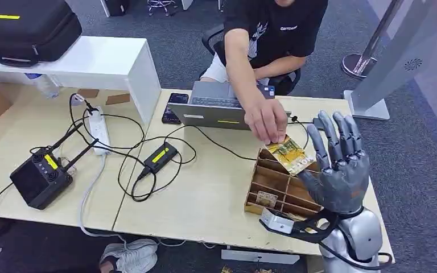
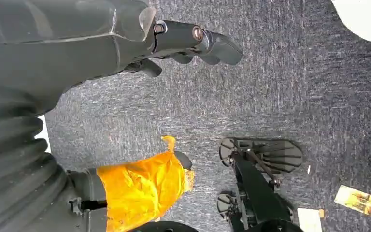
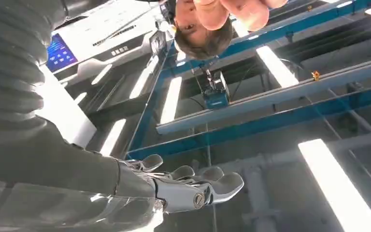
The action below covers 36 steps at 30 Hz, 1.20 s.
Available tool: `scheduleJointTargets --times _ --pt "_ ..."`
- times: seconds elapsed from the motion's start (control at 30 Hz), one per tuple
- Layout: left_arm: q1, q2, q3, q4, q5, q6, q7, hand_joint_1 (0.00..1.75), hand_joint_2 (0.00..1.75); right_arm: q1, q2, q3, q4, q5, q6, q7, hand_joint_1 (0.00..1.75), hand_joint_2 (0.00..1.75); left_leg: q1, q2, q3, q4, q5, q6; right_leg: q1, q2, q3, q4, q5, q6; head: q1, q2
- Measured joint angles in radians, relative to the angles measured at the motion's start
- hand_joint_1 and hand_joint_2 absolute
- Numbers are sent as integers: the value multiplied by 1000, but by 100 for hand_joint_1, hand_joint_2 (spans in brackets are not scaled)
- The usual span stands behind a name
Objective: Pass the card to the sensor for recognition and then transmit it.
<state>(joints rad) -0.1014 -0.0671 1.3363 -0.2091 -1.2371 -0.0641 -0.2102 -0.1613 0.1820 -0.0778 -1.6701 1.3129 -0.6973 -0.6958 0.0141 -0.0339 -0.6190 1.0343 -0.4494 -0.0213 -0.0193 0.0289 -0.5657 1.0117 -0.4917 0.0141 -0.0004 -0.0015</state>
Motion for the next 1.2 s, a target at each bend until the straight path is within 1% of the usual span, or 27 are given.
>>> scheduleJointTargets --times 0.03,0.07,0.3,0.4,0.53,0.57,0.8,0.9,1.0,1.2 --pt "0 0 0 0 0 -1 0 0 175 -1 0 0 1 8 0 0 140 175 0 0 0 0 0 0 0 0 0 0 0 0 0 0" --pt "0 0 0 0 -1 -1 0 0 175 -1 0 0 3 11 0 0 152 175 0 0 0 0 0 0 0 0 0 0 0 0 0 0" --pt "0 0 0 0 -2 -2 0 0 175 -4 0 2 15 17 0 3 154 175 0 0 0 0 0 0 0 0 0 0 0 0 0 0" --pt "0 0 0 0 -2 -2 0 0 175 -6 0 3 18 17 0 4 168 175 0 0 0 0 0 0 0 0 0 0 0 0 0 0" --pt "0 0 0 0 -2 -2 0 0 175 -8 1 5 19 16 0 4 171 175 0 0 0 0 0 0 0 0 0 0 0 0 0 0" --pt "0 0 0 0 -2 -2 0 0 175 -9 0 6 19 16 0 4 175 175 0 0 0 0 0 0 0 0 0 0 0 0 0 0" --pt "0 0 0 0 -2 -2 0 0 175 -8 1 15 21 15 0 4 175 175 0 0 0 0 0 0 0 0 0 0 0 0 0 0" --pt "0 0 0 0 2 -2 0 0 175 0 0 16 19 -7 0 2 175 175 0 0 0 0 0 0 0 0 0 0 0 0 0 0" --pt "0 0 0 0 14 1 0 0 175 34 1 16 -6 -55 0 1 175 175 0 0 0 0 0 0 0 0 0 0 0 0 0 0" --pt "2 0 10 0 42 14 0 0 175 147 1 5 -89 -168 0 0 175 175 0 0 0 0 -2 0 0 0 -1 0 -2 0 0 0"
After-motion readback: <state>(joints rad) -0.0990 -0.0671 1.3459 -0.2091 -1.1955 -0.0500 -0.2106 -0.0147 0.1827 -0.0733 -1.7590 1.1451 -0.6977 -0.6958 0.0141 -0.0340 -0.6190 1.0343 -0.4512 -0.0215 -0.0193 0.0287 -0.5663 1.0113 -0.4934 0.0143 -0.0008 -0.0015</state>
